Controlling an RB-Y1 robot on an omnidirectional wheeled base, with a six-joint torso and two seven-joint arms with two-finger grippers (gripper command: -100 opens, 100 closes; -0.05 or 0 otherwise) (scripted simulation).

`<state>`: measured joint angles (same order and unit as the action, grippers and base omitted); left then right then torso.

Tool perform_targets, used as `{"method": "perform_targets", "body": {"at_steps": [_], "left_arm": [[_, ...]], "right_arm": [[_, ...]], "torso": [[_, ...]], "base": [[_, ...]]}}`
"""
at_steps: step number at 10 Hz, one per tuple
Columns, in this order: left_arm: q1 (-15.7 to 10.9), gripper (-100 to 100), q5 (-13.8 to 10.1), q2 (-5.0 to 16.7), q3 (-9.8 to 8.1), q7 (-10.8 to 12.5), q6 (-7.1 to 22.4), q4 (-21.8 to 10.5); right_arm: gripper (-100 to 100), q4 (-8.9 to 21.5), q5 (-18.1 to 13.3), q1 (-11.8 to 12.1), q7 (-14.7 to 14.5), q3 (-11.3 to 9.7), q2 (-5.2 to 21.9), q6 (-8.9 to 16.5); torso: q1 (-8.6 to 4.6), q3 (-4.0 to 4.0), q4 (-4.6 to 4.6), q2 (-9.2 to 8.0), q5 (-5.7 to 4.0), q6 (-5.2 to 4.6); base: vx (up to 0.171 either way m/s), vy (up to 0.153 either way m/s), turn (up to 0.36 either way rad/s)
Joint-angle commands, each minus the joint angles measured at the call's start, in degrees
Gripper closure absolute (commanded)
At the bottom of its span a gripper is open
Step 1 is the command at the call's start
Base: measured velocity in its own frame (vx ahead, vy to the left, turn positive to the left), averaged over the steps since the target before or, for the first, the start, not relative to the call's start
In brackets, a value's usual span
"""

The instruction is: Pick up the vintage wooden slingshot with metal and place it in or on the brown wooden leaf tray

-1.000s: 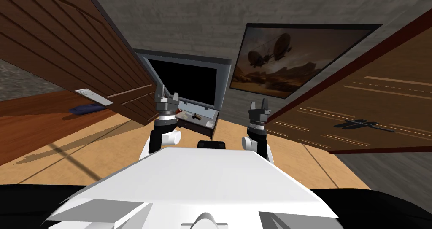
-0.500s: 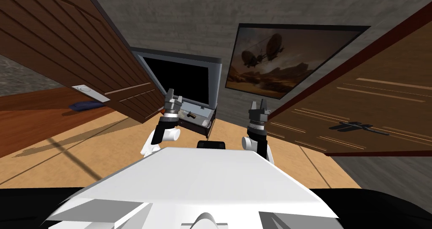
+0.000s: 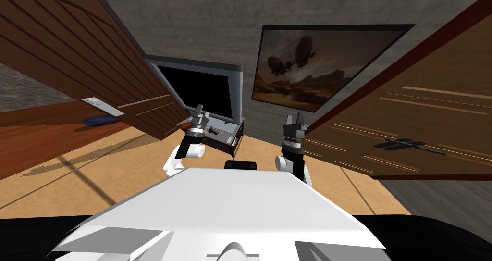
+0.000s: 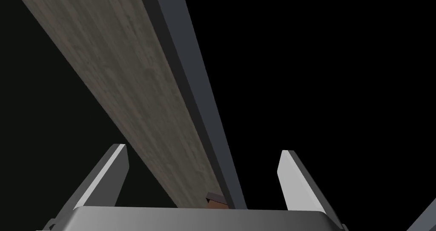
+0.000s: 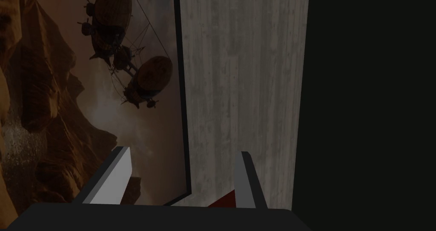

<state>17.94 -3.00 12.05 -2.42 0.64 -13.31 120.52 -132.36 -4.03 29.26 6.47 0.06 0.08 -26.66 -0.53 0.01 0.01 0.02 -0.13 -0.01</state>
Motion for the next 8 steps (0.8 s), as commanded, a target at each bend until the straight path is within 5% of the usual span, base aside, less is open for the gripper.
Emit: {"method": "perform_targets", "body": {"at_steps": [1, 8], "left_arm": [[-1.5, -100, -1.3, 2.1, -1.27, -0.4, 2.2, -2.9], [-6.0, -100, -4.1, 6.0, -3.61, -3.0, 8.3, -12.6]], "right_arm": [[0, 0.0, 0.0, 0.0, 0.0, 0.0, 0.0, 0.0], [0, 0.0, 0.0, 0.0, 0.0, 0.0, 0.0, 0.0]], "torso": [[0.0, 0.0, 0.0, 0.0, 0.0, 0.0], [-0.05, 0.03, 0.01, 0.06, -0.01, 0.0]], "base": [[-0.029, -0.16, 0.014], [-0.003, -0.144, 0.007]]}}
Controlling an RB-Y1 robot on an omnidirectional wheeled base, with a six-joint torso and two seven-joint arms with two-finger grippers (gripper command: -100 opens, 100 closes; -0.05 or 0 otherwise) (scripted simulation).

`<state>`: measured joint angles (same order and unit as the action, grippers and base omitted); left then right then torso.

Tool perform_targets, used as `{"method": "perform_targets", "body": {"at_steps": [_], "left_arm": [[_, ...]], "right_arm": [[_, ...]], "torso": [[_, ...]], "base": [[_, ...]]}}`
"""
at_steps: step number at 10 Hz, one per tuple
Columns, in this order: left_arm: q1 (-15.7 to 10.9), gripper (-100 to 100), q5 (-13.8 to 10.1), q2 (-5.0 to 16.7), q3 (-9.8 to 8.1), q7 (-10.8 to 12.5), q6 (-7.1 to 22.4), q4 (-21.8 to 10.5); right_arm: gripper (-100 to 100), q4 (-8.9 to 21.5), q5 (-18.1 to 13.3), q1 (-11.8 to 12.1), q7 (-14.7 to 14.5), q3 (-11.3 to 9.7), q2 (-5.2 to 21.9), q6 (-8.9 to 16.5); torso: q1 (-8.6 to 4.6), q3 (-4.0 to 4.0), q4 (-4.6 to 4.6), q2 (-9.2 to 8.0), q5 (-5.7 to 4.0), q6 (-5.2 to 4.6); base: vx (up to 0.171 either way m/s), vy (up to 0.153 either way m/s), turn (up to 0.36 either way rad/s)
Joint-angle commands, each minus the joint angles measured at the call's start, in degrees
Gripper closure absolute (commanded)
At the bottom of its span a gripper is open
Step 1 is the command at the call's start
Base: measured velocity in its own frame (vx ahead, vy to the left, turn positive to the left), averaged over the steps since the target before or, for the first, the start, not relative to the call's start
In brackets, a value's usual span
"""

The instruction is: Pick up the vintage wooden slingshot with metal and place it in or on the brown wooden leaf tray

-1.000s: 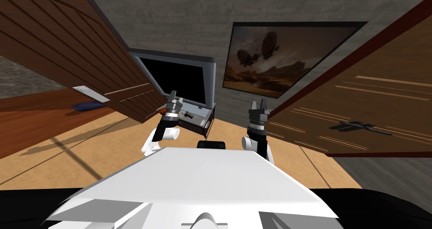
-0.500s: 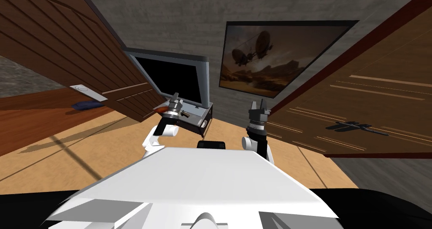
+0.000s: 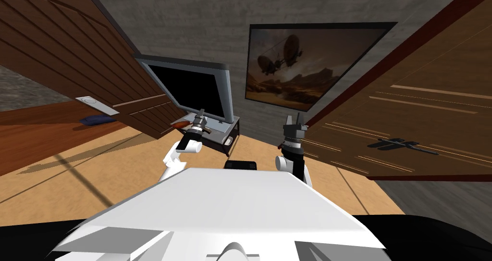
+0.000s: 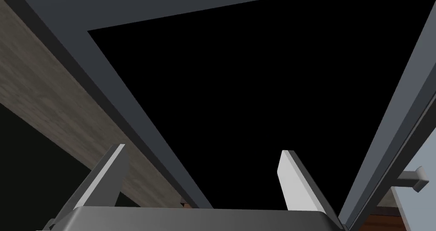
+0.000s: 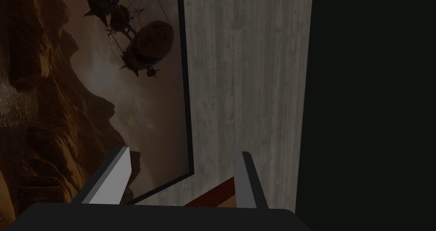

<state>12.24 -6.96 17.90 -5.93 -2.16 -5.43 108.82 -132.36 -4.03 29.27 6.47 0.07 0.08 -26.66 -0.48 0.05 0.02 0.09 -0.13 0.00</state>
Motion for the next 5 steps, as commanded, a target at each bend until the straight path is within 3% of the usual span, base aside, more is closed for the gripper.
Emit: {"method": "perform_targets", "body": {"at_steps": [1, 2, 5], "left_arm": [[-1.8, -100, -1.0, 1.4, -0.87, -1.2, 2.7, -2.9], [-1.8, -100, -1.0, 1.4, -0.87, -1.2, 2.7, -4.3], [-4.7, -100, -2.6, 3.5, -2.39, -3.4, 6.8, -10.0]], "right_arm": [[0, 0.0, 0.0, 0.0, 0.0, 0.0, 0.0, 0.0], [0, 0.0, 0.0, 0.0, 0.0, 0.0, 0.0, 0.0], [0, 0.0, 0.0, 0.0, 0.0, 0.0, 0.0, 0.0]], "torso": [[0.0, 0.0, 0.0, 0.0, 0.0, 0.0], [-0.01, -0.02, -0.01, -0.04, 0.01, -0.01], [-0.04, 0.01, 0.0, 0.02, -0.01, 0.0]], "base": [[-0.005, -0.139, -0.011], [-0.006, -0.127, -0.002], [0.025, -0.154, -0.014]]}}
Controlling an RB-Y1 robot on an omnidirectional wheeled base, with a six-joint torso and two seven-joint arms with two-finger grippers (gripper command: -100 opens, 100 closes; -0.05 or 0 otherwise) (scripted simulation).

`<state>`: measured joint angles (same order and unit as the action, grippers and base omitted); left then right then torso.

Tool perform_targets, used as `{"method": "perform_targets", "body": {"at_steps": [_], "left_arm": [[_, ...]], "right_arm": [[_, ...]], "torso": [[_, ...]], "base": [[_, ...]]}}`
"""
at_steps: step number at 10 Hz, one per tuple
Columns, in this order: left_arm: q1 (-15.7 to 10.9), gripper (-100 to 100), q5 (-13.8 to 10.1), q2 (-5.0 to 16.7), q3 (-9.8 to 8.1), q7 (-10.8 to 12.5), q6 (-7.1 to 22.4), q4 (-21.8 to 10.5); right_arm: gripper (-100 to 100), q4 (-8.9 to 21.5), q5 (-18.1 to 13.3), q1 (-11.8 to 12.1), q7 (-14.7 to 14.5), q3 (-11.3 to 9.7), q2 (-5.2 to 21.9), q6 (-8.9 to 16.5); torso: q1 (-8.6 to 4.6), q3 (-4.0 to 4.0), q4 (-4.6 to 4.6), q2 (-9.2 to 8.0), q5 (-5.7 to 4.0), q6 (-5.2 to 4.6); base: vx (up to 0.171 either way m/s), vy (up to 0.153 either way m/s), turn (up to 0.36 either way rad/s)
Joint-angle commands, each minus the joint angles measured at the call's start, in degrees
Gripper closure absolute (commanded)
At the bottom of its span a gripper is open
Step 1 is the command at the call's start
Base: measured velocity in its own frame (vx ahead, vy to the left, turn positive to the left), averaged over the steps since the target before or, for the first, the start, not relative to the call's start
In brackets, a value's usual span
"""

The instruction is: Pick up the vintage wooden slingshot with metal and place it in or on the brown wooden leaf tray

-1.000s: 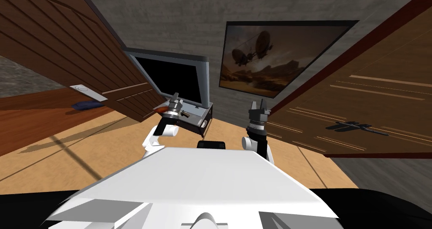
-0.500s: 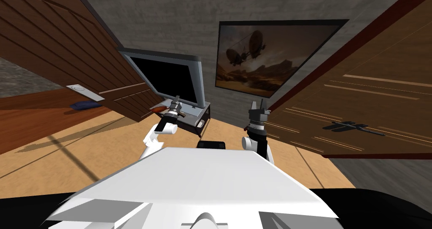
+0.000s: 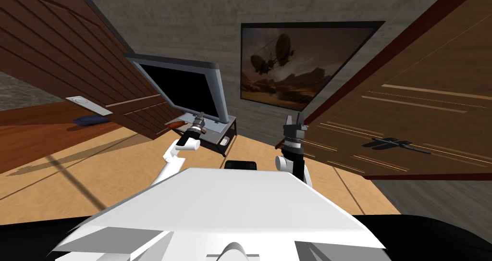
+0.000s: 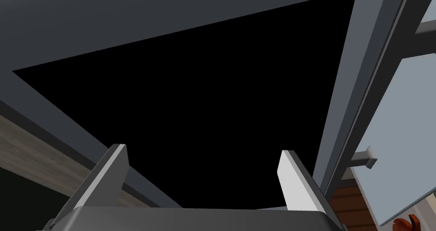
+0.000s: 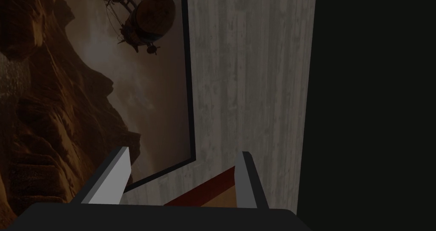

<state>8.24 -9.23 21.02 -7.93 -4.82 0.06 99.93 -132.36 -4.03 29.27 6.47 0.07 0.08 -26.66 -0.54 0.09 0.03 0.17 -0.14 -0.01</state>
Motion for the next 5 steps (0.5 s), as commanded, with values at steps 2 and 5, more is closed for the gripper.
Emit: {"method": "perform_targets", "body": {"at_steps": [2, 5], "left_arm": [[-0.7, -100, -0.4, 0.4, -0.39, -0.7, 2.1, -2.3], [-3.6, -100, -1.8, 2.4, -1.84, -3.1, 7.4, -7.3]], "right_arm": [[0, 0.0, 0.0, 0.0, 0.0, 0.0, 0.0, 0.0], [0, 0.0, 0.0, 0.0, 0.0, 0.0, 0.0, 0.0]], "torso": [[0.12, -0.03, 0.0, -0.06, 0.02, 0.02], [0.24, -0.03, -0.01, -0.05, 0.05, 0.02]], "base": [[0.008, -0.079, -0.001], [0.021, -0.102, -0.028]]}}
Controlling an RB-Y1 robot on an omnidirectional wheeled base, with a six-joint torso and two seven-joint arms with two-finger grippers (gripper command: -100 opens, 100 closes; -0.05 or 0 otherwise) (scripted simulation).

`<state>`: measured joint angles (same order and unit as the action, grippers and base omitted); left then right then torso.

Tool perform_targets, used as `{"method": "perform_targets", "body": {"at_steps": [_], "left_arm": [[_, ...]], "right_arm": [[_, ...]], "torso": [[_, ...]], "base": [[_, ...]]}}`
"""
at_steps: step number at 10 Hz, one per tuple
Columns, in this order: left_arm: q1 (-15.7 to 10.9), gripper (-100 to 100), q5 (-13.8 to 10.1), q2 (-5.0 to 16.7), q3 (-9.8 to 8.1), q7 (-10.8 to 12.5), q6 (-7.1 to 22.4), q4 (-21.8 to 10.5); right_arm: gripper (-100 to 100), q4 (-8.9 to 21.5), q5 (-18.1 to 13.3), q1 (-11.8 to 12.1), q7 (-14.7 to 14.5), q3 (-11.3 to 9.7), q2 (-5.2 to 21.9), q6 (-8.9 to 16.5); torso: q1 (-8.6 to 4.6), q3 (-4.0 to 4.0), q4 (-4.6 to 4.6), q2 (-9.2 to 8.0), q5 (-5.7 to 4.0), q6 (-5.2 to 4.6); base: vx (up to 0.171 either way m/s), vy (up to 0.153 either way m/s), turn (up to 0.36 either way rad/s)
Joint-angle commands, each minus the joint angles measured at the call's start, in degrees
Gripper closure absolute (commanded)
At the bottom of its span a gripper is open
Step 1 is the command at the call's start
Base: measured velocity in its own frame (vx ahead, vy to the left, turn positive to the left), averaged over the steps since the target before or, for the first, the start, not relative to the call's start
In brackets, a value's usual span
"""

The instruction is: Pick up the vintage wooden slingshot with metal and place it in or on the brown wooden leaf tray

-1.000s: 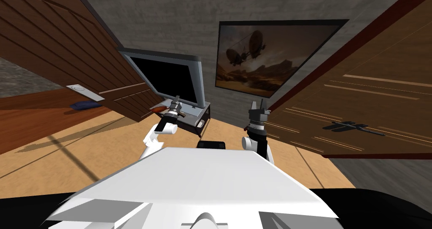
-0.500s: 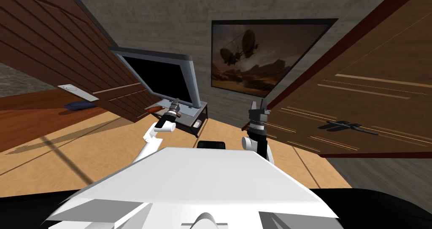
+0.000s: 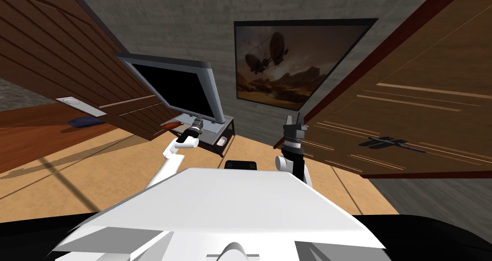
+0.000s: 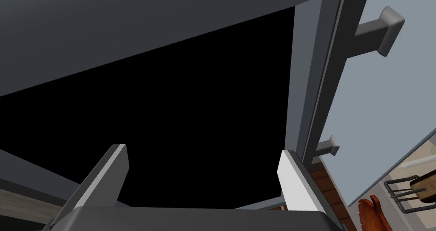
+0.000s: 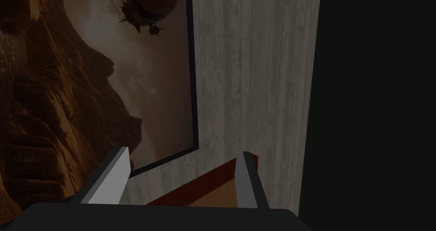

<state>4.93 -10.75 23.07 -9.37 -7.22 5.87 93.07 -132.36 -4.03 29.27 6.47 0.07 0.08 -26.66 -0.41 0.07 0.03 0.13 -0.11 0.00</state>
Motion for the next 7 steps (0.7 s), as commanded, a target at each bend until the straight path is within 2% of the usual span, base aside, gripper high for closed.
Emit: {"method": "perform_targets", "body": {"at_steps": [1, 2, 3, 4, 5, 6, 7], "left_arm": [[-0.3, -100, -0.3, 0.3, -0.4, -0.7, 1.5, -2.6], [-1.6, -100, -1.0, 1.2, -1.1, -1.9, 3.7, -4.4], [-1.6, -100, -1.0, 1.2, -1.1, -1.9, 4.2, -6.1], [-1.6, -100, -1.0, 1.2, -1.1, -1.9, 4.2, -6.1], [-3.0, -100, -1.6, 2.0, -1.78, -3.2, 7.0, -7.8], [-3.0, -100, -1.6, 2.0, -1.78, -3.2, 7.0, -9.6], [-4.2, -100, -2.1, 2.8, -2.43, -4.5, 9.1, -11.5]], "right_arm": [[0, 0.0, 0.0, 0.0, 0.0, 0.0, 0.0, 0.0], [0, 0.0, 0.0, 0.0, 0.0, 0.0, 0.0, 0.0], [0, 0.0, 0.0, 0.0, 0.0, 0.0, 0.0, 0.0], [0, 0.0, 0.0, 0.0, 0.0, 0.0, 0.0, 0.0], [0, 0.0, 0.0, 0.0, 0.0, 0.0, 0.0, 0.0], [0, 0.0, 0.0, 0.0, 0.0, 0.0, 0.0, 0.0], [0, 0.0, 0.0, 0.0, 0.0, 0.0, 0.0, 0.0]], "torso": [[0.0, 0.0, 0.0, 0.0, 0.0, 0.0], [0.06, -0.01, 0.0, -0.02, 0.01, 0.02], [0.12, 0.01, 0.0, 0.02, 0.02, 0.01], [0.13, 0.0, 0.0, 0.0, 0.02, 0.01], [0.25, -0.03, -0.01, -0.06, 0.04, 0.02], [0.21, -0.01, 0.0, -0.01, 0.04, 0.0], [0.19, 0.01, 0.01, 0.02, 0.04, 0.02]], "base": [[0.024, -0.104, -0.013], [0.034, -0.088, -0.033], [0.028, -0.085, -0.028], [0.009, -0.047, 0.002], [0.023, -0.067, -0.041], [0.038, -0.073, -0.028], [0.045, -0.089, -0.048]]}}
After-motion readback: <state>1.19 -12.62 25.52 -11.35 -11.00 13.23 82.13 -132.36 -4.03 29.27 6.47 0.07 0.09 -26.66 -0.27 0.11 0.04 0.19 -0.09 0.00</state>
